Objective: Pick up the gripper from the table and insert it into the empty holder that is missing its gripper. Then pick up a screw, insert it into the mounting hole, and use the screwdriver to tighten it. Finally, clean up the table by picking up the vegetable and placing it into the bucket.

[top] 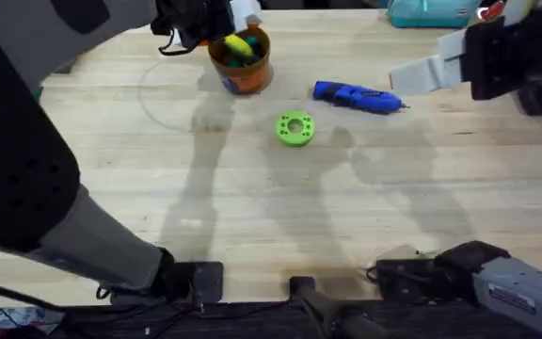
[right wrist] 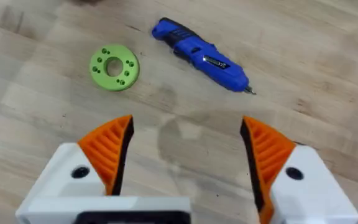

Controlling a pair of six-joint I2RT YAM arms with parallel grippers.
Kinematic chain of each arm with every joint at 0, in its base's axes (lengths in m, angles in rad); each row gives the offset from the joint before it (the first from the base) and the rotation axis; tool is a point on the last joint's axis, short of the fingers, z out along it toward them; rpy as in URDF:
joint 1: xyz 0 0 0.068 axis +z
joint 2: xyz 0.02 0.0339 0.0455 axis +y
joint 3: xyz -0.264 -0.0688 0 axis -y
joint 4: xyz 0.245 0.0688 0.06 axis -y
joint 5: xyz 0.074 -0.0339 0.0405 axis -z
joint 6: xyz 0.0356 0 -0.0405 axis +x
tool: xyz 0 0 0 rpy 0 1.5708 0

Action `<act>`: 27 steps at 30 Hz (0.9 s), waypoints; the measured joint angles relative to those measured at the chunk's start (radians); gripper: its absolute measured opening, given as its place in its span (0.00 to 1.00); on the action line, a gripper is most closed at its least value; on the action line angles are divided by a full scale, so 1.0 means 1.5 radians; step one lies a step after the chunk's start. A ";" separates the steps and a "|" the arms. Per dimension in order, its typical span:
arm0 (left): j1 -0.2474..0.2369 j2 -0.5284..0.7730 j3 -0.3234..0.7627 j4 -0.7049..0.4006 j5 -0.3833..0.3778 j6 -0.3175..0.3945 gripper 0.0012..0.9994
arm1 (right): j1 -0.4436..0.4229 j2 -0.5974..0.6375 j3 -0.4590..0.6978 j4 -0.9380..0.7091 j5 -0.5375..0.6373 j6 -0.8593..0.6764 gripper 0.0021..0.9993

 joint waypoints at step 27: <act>0.028 -0.399 0.007 -0.652 -0.080 0.114 0.99 | 0.000 0.000 0.000 0.000 0.000 -0.001 1.00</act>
